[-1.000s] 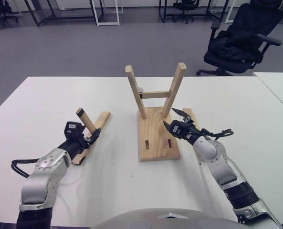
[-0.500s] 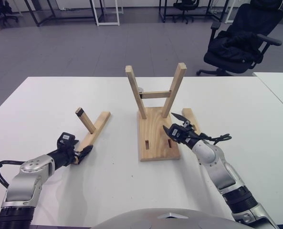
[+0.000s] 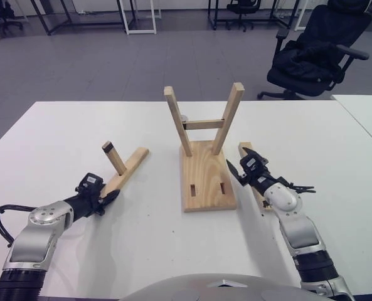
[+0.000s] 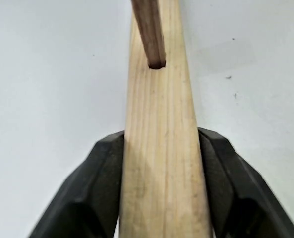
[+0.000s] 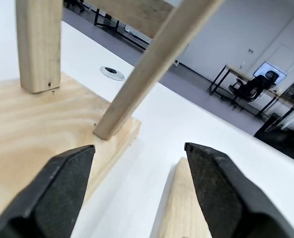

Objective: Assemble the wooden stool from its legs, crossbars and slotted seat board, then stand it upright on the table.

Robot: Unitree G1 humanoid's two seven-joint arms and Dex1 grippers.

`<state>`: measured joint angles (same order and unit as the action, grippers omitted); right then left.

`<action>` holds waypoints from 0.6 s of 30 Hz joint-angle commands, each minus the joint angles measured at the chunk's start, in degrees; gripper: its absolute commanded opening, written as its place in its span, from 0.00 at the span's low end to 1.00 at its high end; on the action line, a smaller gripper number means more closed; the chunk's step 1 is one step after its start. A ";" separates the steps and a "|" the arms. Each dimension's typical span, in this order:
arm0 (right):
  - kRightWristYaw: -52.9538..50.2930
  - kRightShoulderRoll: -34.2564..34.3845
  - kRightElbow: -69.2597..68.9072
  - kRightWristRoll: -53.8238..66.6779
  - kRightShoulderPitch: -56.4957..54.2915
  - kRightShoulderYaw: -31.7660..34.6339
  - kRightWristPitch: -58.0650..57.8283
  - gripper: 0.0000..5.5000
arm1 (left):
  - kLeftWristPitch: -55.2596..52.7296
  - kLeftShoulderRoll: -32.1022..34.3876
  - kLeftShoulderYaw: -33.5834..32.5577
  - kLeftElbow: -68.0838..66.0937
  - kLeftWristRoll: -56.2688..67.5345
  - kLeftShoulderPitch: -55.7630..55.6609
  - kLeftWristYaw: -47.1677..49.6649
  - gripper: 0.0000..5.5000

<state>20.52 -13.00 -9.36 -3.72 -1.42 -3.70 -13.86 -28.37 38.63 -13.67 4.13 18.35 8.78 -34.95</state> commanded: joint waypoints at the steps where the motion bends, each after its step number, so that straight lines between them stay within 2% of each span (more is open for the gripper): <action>1: 1.83 2.98 -5.79 14.96 -5.28 7.99 -8.30 0.61 | 7.06 0.98 -13.33 0.25 6.42 -10.38 1.89 0.37; 3: 0.89 6.00 -12.64 27.24 -8.36 11.66 -14.21 0.61 | 6.36 1.28 -14.80 6.32 9.88 -16.01 3.12 0.37; 5: -2.09 8.69 -18.62 38.18 -11.84 13.77 -19.50 0.61 | 4.16 0.22 -13.46 12.16 13.54 -20.34 4.31 0.37; 10: -16.06 12.99 -24.83 64.37 -22.86 17.73 -25.65 0.61 | -5.44 -1.81 -0.05 26.90 21.75 -30.35 5.16 0.37; 13: -22.55 13.83 -24.59 73.50 -25.08 17.42 -25.22 0.61 | -7.69 -3.83 6.33 29.88 23.43 -31.65 4.38 0.37; 18: -27.69 14.38 -21.87 78.62 -24.08 16.75 -22.66 0.61 | -8.10 -5.67 12.59 31.91 23.05 -31.32 2.63 0.37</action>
<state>-5.88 1.29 -32.05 73.06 -25.29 13.29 -37.27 -36.06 32.83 -1.81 35.15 41.50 -21.82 -31.57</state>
